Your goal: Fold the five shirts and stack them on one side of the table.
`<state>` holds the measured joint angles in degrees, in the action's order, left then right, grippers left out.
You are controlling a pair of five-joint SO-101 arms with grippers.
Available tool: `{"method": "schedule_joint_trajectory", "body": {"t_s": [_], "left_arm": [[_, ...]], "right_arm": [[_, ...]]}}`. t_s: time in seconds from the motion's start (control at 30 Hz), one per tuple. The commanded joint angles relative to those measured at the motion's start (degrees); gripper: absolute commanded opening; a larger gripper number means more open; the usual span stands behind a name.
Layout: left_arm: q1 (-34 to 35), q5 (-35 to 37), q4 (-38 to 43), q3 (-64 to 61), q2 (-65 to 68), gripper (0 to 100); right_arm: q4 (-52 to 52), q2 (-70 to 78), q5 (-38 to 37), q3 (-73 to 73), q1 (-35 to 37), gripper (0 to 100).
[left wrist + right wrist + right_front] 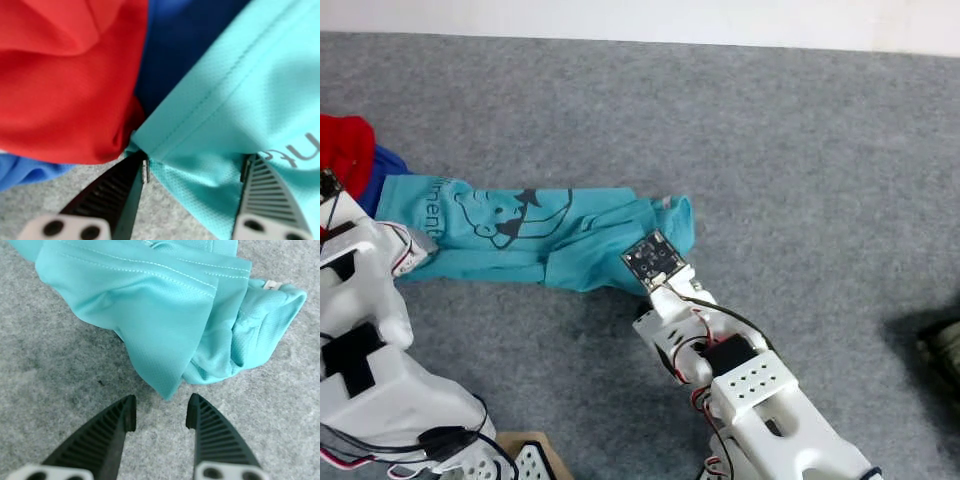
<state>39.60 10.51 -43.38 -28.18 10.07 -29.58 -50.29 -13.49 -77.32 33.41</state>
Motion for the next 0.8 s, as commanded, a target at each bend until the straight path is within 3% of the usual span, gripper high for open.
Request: {"method": "schedule_joint_trajectory", "body": {"t_s": [0.0,0.23,0.4,0.5,0.67,0.77], "left_arm": [[-0.7,5.5,0.6,2.3,0.2,30],[-4.5,5.5,0.5,1.9,0.8,28],[-5.9,5.4,0.8,2.4,0.7,1],[-5.9,5.4,0.8,2.4,0.3,4],[-5.9,5.4,0.1,3.6,0.1,1],[-6.4,5.4,-4.1,7.1,0.1,1]], "right_arm": [[0.9,-0.9,0.5,0.4,-0.6,17.6],[0.9,-0.9,0.5,0.4,-0.6,17.6],[0.9,-1.1,0.5,0.4,-0.7,17.6],[0.9,-1.1,0.5,0.4,-0.8,17.6],[0.9,-1.3,0.5,0.4,-0.8,17.6],[0.8,-1.3,0.5,0.4,-0.8,17.6]]}}
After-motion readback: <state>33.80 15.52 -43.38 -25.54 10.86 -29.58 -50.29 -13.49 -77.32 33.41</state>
